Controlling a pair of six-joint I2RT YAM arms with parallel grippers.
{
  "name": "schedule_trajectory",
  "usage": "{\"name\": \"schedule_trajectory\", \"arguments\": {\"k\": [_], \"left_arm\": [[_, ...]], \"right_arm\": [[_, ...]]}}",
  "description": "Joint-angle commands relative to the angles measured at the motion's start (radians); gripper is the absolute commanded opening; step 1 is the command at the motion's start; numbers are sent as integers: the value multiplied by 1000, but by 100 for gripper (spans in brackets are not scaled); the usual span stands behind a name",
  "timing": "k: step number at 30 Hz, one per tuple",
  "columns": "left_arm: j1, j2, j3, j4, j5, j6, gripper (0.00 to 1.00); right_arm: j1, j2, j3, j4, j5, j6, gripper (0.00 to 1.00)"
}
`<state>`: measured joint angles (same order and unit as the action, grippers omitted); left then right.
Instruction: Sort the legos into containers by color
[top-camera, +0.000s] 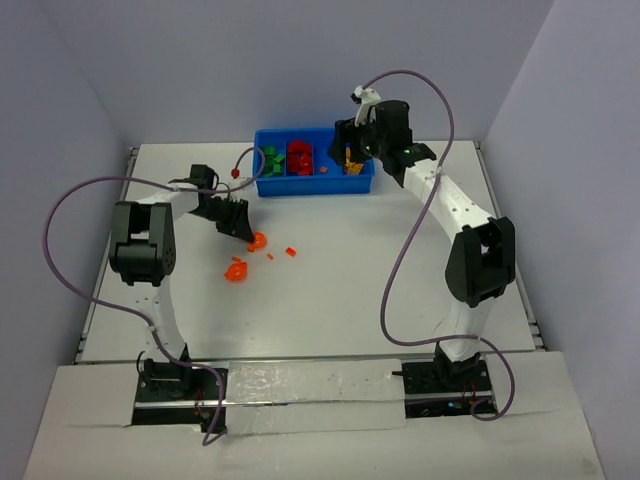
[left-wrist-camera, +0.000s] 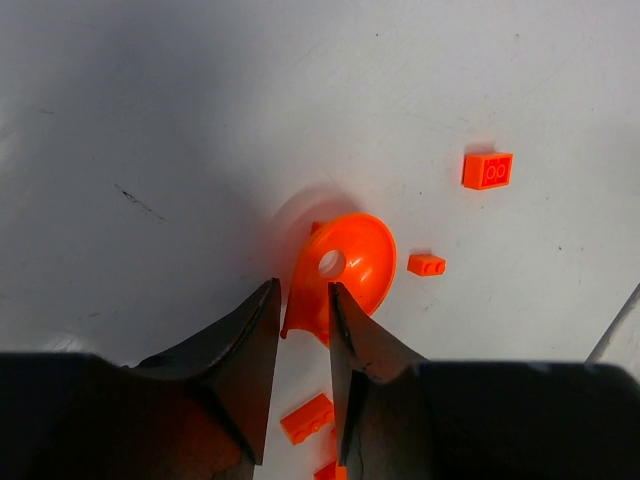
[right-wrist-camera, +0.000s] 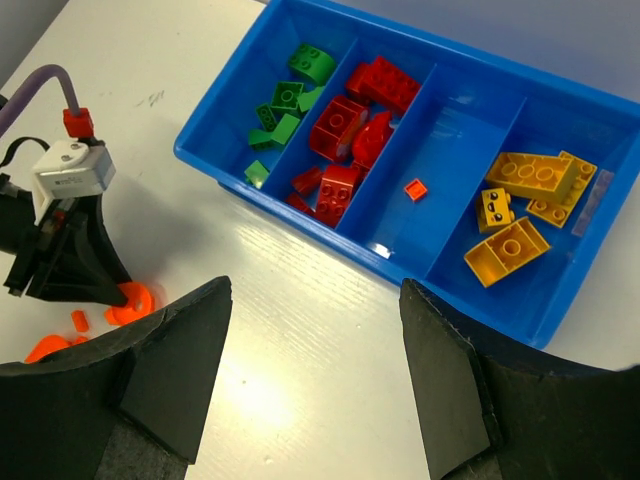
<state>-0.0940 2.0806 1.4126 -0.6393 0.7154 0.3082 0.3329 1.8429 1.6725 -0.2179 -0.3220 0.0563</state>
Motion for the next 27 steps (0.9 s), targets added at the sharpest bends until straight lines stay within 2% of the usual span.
{"name": "schedule_trajectory", "arguments": {"k": [1,5,9,15,18,20,21,24,27], "left_arm": [[9,22,46,-38,53,12,29],[10,11,58,-47,71,2,19],[10,-53,78,-65,93,-12,3],[-8,-152,159,-99,170,-80,0],[-42,-199,233,-30,171,-168,0],[-70,-206,251,17,134,-215,0],[-87,-210,266,89,95,-294,0],[-149,-189,334,276,-53,-466,0],[-186,-130,404,391,-179,-547,0]], "right_arm": [[-15,-68,-20,0,-12,0,75],[-19,-80,-39,0,-14,-1,75],[-24,-101,-63,0,-15,-7,75],[-49,-146,-106,2,-15,4,76],[-75,-181,-156,9,-12,19,78],[-90,-202,-169,11,-11,23,80],[-100,-215,-184,13,-10,28,82],[-134,-260,-249,17,0,33,92],[-151,-301,-302,9,10,26,98]]}}
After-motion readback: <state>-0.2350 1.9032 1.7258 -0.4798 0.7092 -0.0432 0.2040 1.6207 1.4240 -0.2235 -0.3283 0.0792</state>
